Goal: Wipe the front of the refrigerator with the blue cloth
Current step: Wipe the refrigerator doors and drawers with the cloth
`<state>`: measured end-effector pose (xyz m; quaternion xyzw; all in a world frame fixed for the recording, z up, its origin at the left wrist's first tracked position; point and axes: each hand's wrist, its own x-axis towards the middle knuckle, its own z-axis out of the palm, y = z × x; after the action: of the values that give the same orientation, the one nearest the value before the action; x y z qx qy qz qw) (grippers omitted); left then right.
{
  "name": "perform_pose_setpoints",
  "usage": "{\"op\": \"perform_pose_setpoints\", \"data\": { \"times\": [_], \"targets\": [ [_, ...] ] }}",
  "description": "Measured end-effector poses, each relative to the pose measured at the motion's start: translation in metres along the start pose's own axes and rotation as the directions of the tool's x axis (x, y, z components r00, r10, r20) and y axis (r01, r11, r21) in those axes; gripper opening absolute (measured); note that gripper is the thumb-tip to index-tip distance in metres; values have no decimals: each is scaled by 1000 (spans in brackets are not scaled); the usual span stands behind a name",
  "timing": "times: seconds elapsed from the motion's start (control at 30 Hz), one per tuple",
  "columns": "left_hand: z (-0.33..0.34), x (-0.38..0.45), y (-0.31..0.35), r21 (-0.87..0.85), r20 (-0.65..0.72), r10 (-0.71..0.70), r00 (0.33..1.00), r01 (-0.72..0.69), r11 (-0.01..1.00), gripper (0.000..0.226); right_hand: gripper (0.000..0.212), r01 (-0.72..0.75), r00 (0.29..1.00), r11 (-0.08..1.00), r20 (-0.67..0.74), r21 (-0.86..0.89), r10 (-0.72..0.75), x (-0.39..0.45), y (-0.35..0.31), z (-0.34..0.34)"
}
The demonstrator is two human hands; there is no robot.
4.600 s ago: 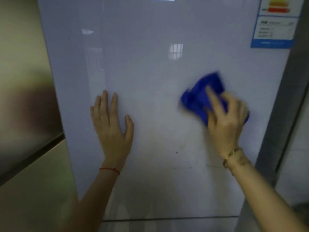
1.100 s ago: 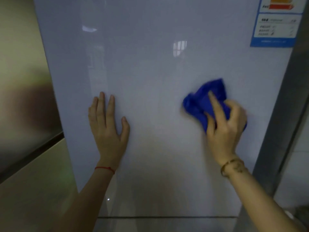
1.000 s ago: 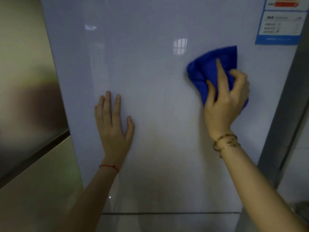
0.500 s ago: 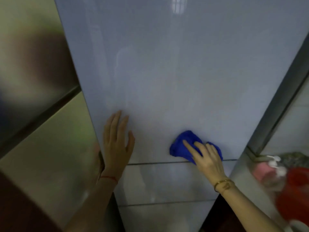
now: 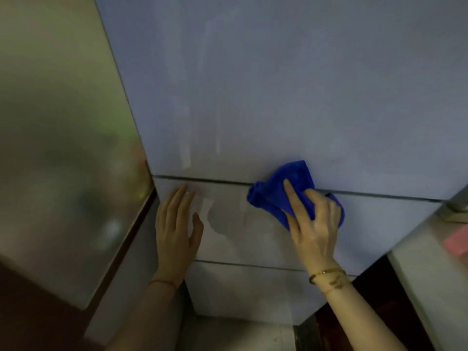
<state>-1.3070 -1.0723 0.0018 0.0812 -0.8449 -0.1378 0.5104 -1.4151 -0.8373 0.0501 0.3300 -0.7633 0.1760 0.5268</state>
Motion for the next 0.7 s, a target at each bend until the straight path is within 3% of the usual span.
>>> {"op": "perform_pose_setpoints", "data": {
  "times": [0.17,0.27,0.47,0.6,0.7],
  "targets": [
    [55,-46,-48,38,-174,62,983,-56,998,47,68,94,955,984,-265,-151,-132,-8,-28,63],
    [78,-61,-70,42,-292,112,950,-104,994,45,46,171,898,970,-378,-174,-226,-14,-44,85],
    [103,-80,-108,12,-409,180,895,-192,981,47,44,445,850,871,-208,-206,-484,-129,-66,139],
    [106,-87,-117,-29,-398,195,896,-224,974,50,49,369,869,891,-243,-265,-432,-157,-45,135],
    [109,-86,-117,-70,-408,179,895,-226,972,51,38,156,866,952,-427,-263,-260,-92,-40,112]
  ]
}}
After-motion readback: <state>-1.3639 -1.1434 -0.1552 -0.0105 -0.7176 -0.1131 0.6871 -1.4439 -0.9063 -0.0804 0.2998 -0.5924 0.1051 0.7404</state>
